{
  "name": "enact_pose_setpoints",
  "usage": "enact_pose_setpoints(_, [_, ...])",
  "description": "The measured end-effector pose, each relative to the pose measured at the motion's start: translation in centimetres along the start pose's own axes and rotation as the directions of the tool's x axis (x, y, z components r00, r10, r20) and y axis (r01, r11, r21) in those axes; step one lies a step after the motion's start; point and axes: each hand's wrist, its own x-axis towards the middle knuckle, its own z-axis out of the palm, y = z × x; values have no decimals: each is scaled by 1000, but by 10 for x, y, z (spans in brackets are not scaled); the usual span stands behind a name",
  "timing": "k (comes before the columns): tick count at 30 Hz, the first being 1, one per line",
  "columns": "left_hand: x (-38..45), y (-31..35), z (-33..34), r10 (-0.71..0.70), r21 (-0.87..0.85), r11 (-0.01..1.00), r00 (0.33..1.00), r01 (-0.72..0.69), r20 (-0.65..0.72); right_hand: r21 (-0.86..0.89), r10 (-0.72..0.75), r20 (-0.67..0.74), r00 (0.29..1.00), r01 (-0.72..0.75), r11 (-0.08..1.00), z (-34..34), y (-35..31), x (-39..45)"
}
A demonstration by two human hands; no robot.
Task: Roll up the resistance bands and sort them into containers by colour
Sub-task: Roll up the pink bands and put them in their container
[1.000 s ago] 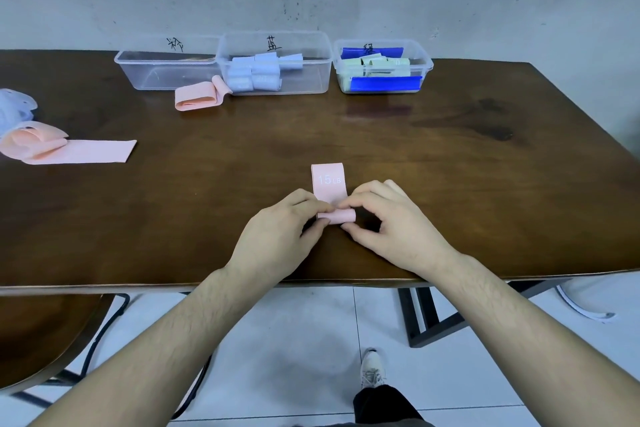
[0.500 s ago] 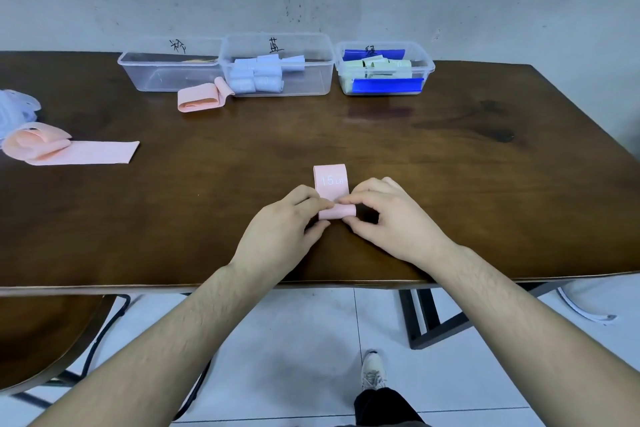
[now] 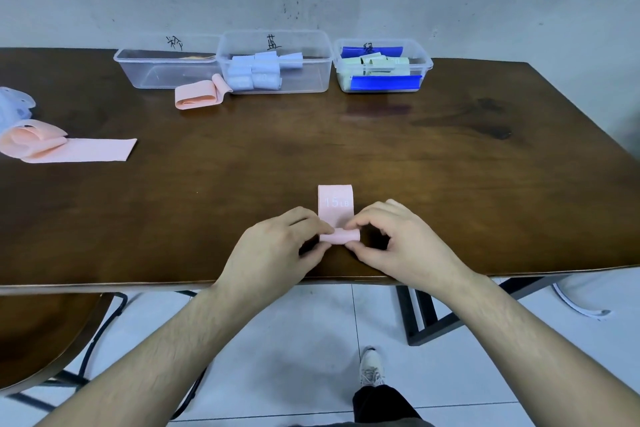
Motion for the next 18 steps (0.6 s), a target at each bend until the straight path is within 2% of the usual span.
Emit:
enact_pose_setpoints(5, [3, -1, 1, -35, 0, 999, 999, 35, 35, -44, -17, -40, 999, 15, 999, 1, 1, 1])
enact_pose_setpoints(11, [9, -3, 2, -93, 1, 996, 993, 94, 78, -51, -15, -25, 1000, 14, 999, 0, 0, 3])
enact_pose_setpoints(18, [8, 1, 3, -91, -56, 994, 995, 92, 31, -32, 13, -30, 999, -14, 999, 1, 5, 10])
